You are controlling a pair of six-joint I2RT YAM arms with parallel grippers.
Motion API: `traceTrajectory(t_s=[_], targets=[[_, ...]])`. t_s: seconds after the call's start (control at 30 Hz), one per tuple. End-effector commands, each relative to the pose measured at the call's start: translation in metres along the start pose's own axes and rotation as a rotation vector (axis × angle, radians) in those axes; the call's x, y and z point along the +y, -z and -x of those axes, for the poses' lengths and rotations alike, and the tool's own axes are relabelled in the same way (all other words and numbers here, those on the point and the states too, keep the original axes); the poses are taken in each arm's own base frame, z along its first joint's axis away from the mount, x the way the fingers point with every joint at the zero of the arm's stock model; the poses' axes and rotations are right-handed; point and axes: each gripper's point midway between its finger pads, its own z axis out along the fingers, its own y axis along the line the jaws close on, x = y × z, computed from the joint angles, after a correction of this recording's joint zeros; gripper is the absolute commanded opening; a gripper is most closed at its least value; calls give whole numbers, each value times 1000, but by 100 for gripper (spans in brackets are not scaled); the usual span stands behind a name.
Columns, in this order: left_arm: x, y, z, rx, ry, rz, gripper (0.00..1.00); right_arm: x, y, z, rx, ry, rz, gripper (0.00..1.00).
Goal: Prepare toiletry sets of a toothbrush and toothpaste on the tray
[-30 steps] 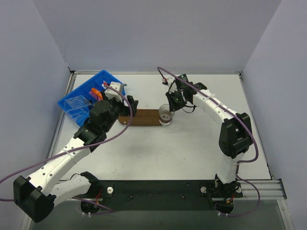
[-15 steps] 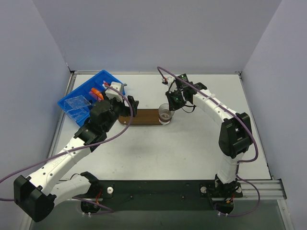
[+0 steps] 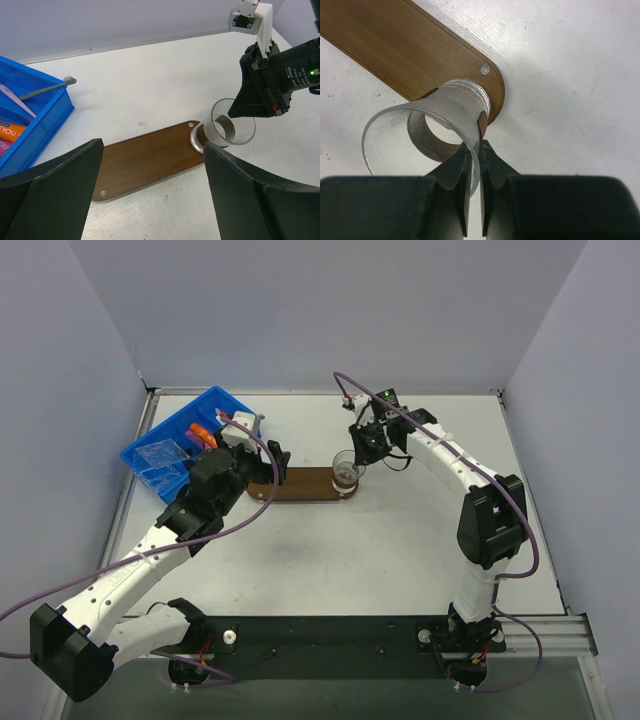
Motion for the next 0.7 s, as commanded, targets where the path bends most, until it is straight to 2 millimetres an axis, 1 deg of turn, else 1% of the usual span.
traceTrajectory(t_s=[0.0, 0.23, 0.47, 0.67], targets=[[-10, 0, 26, -52, 3, -32, 92, 5, 6, 32, -86, 19, 43, 0], [-11, 0, 25, -47, 0, -34, 92, 7, 0, 27, -63, 12, 60, 0], [-12, -1, 24, -43, 4, -39, 92, 2, -6, 23, -45, 13, 41, 0], [-12, -1, 23, -40, 3, -40, 92, -4, -5, 22, -34, 25, 12, 0]])
